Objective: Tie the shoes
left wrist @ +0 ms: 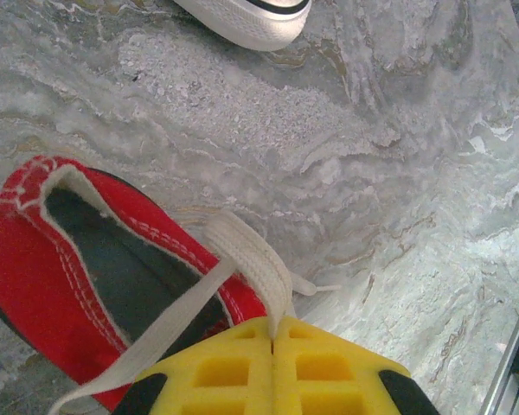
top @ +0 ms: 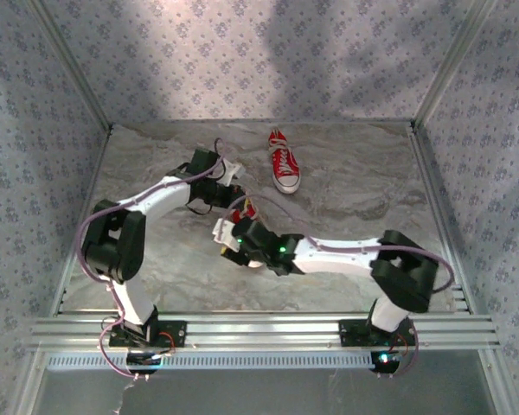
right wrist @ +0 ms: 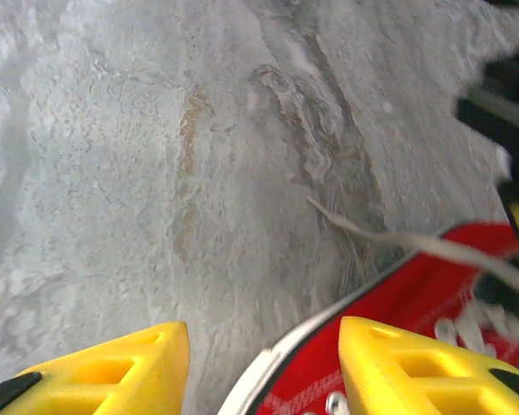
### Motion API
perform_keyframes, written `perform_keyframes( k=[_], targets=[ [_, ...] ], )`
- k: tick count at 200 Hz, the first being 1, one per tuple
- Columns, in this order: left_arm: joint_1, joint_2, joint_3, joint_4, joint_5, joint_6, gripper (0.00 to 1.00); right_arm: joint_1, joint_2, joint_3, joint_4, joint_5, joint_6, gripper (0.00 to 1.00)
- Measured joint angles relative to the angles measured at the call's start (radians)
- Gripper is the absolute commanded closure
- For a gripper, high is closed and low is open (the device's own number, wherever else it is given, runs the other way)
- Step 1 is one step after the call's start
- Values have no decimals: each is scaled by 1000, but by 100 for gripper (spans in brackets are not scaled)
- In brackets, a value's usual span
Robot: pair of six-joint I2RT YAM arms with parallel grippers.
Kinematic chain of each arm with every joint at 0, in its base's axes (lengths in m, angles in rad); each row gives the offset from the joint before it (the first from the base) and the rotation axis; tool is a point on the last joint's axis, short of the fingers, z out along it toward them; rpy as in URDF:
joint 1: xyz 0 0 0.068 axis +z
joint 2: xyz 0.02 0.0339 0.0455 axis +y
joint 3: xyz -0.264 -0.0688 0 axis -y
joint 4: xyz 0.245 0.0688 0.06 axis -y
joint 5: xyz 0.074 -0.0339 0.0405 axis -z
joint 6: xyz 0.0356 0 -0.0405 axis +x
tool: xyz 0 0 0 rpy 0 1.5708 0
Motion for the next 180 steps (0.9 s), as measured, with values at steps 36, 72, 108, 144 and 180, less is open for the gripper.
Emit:
perform_keyframes(
  k=[36, 72, 108, 144, 180],
  targets=[
    [0, 31, 39, -65, 9, 19, 100, 48, 215, 244, -134, 132, -252, 50],
    [0, 32, 49, -106, 13, 34, 100, 62, 386, 421, -253, 259, -436, 50],
    [0, 32, 55, -112, 13, 42, 100, 58, 503, 525, -306, 372, -559, 51],
    [0, 32, 55, -124, 13, 45, 100, 52, 560, 583, -334, 433, -628, 51],
    [0, 32, 55, -126, 20, 45, 100, 27, 592, 621, -341, 470, -665, 50]
  ],
)
